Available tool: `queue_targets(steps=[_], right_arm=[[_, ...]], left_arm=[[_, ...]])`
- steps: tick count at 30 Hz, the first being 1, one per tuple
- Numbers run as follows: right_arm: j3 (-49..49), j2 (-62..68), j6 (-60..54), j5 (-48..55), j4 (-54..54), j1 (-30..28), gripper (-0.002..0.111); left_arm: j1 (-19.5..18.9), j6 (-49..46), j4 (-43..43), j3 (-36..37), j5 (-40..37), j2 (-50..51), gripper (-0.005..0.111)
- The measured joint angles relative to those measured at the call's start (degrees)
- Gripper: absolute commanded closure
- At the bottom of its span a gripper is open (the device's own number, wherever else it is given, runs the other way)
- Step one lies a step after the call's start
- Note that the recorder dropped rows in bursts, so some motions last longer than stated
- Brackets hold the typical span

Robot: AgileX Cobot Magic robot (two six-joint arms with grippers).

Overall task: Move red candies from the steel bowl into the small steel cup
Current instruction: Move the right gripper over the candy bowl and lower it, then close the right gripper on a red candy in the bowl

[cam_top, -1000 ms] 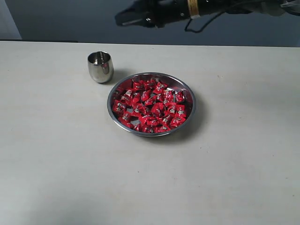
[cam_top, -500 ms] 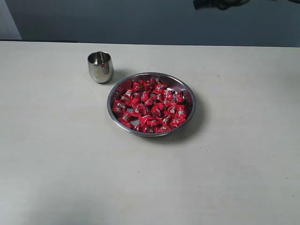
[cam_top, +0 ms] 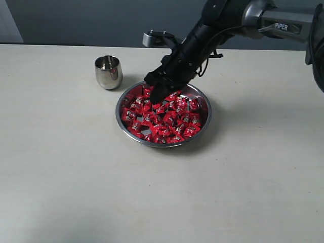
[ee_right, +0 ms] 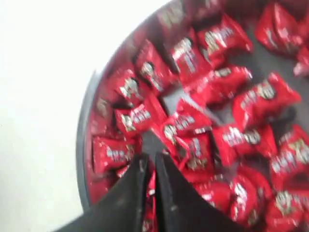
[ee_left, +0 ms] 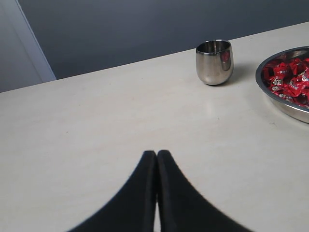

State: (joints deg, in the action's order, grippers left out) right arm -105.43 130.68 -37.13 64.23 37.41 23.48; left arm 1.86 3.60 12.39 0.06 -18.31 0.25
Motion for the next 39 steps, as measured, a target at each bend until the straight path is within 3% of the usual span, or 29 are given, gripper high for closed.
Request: queue_targets(steps=[3, 13, 39], right_arm=[[-0.69, 0.0, -2.03, -4.16, -1.03, 1.83, 0.062], [-1.63, 0.0, 8.78, -16.76, -19.41, 5.21, 0.069], [-1.76, 6.03, 11.58, -18.53, -19.09, 5.31, 0.069]], left_arm=[[0.0, 0.0, 0.0, 0.0, 0.0, 0.0, 0.106], [0.0, 0.0, 0.0, 0.0, 0.0, 0.0, 0.106], [0.0, 0.0, 0.0, 0.0, 0.0, 0.0, 0.106]])
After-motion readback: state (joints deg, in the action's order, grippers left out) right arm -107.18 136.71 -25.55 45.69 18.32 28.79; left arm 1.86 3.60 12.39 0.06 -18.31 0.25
